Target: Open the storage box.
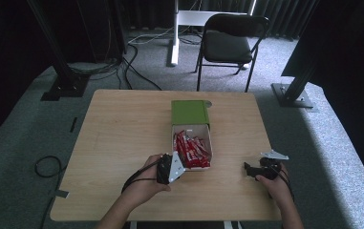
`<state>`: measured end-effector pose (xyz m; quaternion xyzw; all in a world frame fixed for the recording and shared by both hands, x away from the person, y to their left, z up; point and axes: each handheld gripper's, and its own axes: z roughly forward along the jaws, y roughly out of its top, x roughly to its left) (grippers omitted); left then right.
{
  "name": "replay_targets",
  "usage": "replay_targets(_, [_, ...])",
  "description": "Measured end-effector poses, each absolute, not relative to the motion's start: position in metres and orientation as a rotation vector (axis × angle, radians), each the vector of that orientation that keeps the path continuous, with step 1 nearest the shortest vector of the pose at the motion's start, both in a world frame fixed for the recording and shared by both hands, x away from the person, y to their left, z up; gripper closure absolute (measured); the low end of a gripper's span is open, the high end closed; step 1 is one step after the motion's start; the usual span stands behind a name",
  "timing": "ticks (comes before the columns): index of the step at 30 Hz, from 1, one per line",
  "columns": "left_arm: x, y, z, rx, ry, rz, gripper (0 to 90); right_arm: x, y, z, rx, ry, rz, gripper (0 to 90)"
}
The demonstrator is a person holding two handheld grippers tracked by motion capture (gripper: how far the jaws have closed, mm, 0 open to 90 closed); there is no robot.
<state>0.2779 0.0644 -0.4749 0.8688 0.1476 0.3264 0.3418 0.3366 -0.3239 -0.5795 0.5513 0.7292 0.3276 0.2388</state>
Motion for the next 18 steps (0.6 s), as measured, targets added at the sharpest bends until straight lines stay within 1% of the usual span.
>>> replay_targets(7, [0.287,0.085,-0.468,2.166,0.477,0.840,63.9,0.337,-0.324,-0.580,1.510,1.997,0.897,11.5])
replay_targets(18, [0.295,0.121,-0.471,2.125,0.607,0.826,63.9,0.337,-0.324,-0.580,1.510,1.997,0.897,11.5])
